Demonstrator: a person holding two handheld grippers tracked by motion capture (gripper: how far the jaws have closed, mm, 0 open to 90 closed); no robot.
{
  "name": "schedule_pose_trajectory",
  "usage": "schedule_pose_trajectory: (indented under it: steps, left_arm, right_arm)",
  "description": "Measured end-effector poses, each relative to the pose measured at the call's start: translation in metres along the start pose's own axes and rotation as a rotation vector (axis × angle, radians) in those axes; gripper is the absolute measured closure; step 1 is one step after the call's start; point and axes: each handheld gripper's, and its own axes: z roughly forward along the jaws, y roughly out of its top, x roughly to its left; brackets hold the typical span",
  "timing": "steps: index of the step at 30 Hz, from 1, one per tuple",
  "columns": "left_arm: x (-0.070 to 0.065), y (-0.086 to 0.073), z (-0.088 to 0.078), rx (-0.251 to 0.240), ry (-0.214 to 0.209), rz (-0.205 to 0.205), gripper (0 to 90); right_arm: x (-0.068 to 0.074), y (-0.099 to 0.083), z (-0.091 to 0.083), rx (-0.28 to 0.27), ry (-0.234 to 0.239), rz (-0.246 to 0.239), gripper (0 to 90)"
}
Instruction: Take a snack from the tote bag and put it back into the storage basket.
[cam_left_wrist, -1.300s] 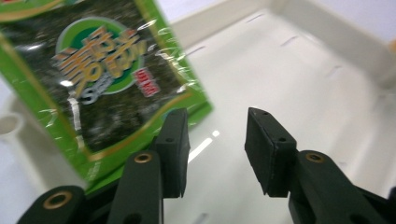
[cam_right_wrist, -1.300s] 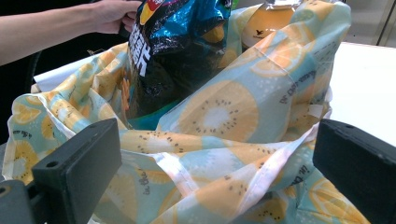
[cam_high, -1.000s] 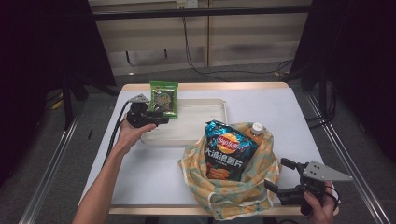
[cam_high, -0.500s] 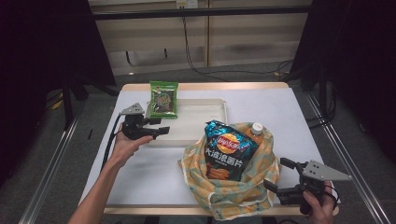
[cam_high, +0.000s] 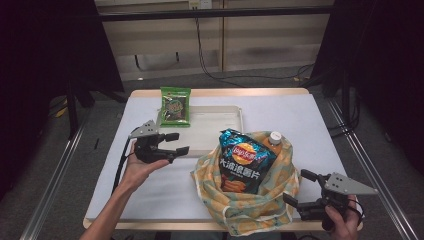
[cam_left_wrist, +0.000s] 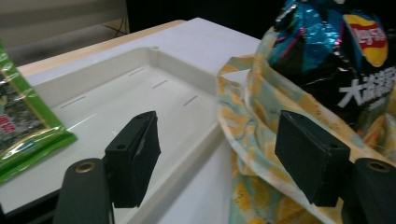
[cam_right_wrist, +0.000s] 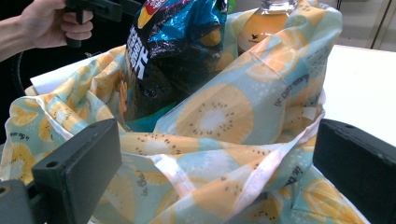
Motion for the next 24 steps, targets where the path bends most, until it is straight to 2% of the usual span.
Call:
schedule_pose_trajectory:
  steps: [4,7,11,12,18,24]
  left_arm:
    - [-0.009,0.002,0.002,-0.006,-0.013,0.017,30.1]
    - [-0.013,0.004,0.001,-0.027,-0.027,0.016,29.6]
    - [-0.020,0.006,0.003,-0.031,-0.049,0.019,28.6]
    - [-0.023,0.006,0.004,-0.031,-0.043,0.029,28.6]
    - [-0.036,0.011,0.009,-0.017,-0.072,0.066,27.3]
    - [-0.050,0.023,0.018,-0.031,-0.111,0.110,26.9]
  right_arm:
    - [0.000,0.000,0.000,-0.001,0.000,-0.001,0.6]
    - [0.000,0.000,0.001,0.000,-0.002,0.003,0.6]
    - [0.000,0.000,0.000,0.002,0.001,-0.007,0.6]
    - [0.001,0.000,0.000,0.001,-0.001,-0.006,0.6]
    - [0.001,0.000,-0.002,-0.001,0.000,-0.007,0.6]
    - [0.001,0.000,-0.002,0.000,-0.002,-0.005,0.6]
